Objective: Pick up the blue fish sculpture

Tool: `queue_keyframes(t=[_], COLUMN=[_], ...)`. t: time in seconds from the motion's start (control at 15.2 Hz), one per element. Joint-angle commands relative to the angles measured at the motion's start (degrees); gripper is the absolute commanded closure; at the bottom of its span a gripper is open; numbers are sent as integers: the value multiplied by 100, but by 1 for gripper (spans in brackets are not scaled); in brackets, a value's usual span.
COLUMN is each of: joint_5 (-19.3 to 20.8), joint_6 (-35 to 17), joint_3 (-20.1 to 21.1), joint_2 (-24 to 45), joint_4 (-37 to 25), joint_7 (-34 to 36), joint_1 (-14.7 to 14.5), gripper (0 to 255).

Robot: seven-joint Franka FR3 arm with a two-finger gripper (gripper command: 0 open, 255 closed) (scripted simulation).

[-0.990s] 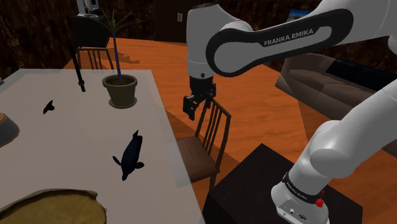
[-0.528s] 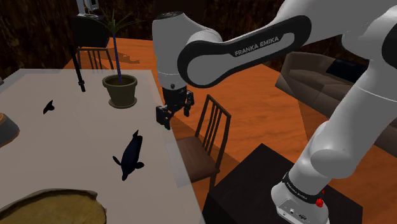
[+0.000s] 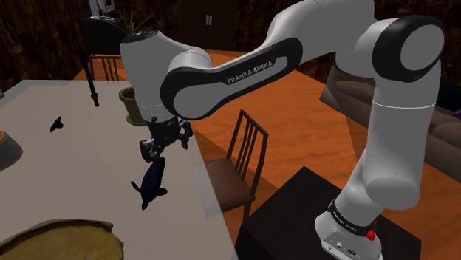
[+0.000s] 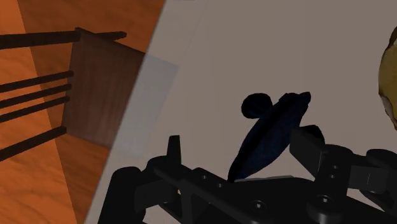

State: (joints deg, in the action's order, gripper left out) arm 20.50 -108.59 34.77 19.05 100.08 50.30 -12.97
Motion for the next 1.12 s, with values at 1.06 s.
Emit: queue_keyframes(t=[1.06], joint_5=[1114], joint_6=[571], joint_3=[-523], joint_2=[2775], joint_4=[-3084], joint_7=[732], joint_1=[-1611], gripper=[0])
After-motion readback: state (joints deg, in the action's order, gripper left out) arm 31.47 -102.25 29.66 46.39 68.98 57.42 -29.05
